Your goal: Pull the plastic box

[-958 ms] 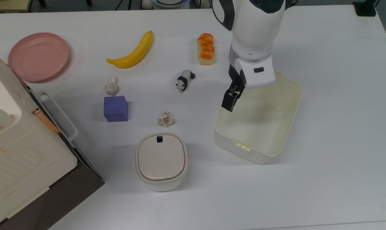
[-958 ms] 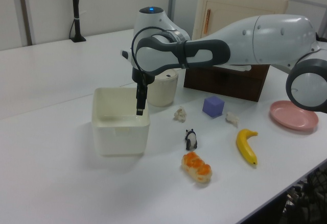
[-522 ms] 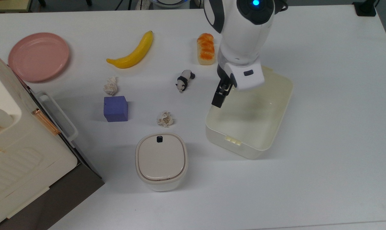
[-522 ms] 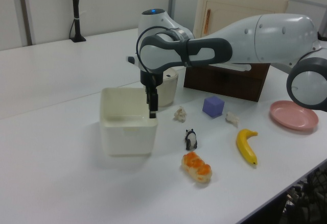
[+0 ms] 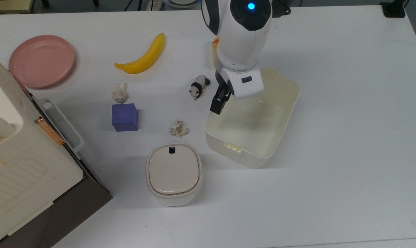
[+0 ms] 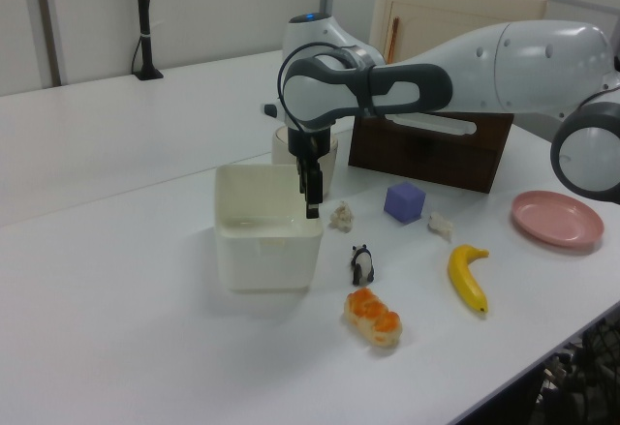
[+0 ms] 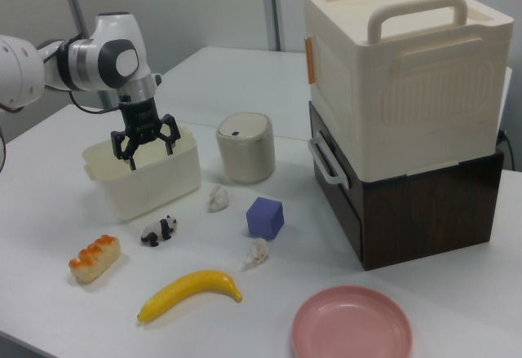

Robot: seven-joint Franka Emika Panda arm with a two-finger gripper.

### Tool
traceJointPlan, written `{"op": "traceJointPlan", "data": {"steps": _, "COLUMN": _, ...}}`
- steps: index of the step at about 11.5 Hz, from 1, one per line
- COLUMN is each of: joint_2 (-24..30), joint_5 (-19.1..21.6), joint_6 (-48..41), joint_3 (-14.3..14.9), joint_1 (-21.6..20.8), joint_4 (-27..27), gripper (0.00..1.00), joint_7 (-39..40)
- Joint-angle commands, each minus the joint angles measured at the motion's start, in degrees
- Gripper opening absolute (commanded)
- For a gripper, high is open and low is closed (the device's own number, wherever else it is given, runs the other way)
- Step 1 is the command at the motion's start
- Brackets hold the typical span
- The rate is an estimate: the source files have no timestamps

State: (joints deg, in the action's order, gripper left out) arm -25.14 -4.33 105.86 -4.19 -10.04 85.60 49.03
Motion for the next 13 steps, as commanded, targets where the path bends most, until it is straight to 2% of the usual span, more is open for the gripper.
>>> {"op": "traceJointPlan", "data": {"steps": 1, "joint_2": 4.4, "joint_5": 0.0, "joint_6": -3.1, "joint_3": 0.1, "joint_1": -0.6, "joint_4": 2.4, "gripper": 1.0, "joint_7": 0.1}}
{"op": "traceJointPlan", "data": {"steps": 4, "joint_2": 4.8, "joint_5": 2.2, "joint_6": -1.7, "joint_3": -0.6, "joint_1": -2.2, "joint_4": -0.2, "gripper": 1.0, "joint_7": -13.7}}
{"op": "traceJointPlan", "data": {"steps": 5, "joint_2": 5.7, "joint_5": 4.4, "joint_6": -0.7, "joint_3": -0.6, "joint_1": -2.2, "joint_4": -1.5, "gripper": 1.0, "joint_7": -19.3}}
{"op": "traceJointPlan", "data": {"steps": 6, "joint_2": 7.6, "joint_5": 7.5, "joint_6": 0.0, "joint_3": -0.5, "joint_1": -1.5, "joint_4": -1.4, "gripper": 1.0, "joint_7": -26.9}}
{"op": "traceJointPlan", "data": {"steps": 8, "joint_2": 13.2, "joint_5": 8.6, "joint_6": -1.3, "joint_3": -0.3, "joint_1": 1.2, "joint_4": -0.6, "gripper": 1.0, "joint_7": -42.4}}
{"op": "traceJointPlan", "data": {"steps": 10, "joint_2": 16.7, "joint_5": 7.7, "joint_6": -7.1, "joint_3": 1.6, "joint_1": 1.7, "joint_4": 0.4, "gripper": 1.0, "joint_7": -56.5}}
{"op": "traceJointPlan", "data": {"steps": 11, "joint_2": 17.3, "joint_5": 6.8, "joint_6": -9.5, "joint_3": 4.2, "joint_1": 1.7, "joint_4": 0.4, "gripper": 1.0, "joint_7": -63.1}}
{"op": "traceJointPlan", "data": {"steps": 13, "joint_2": 19.6, "joint_5": 7.0, "joint_6": -12.6, "joint_3": 5.2, "joint_1": 4.5, "joint_4": 0.3, "gripper": 1.0, "joint_7": -64.0}}
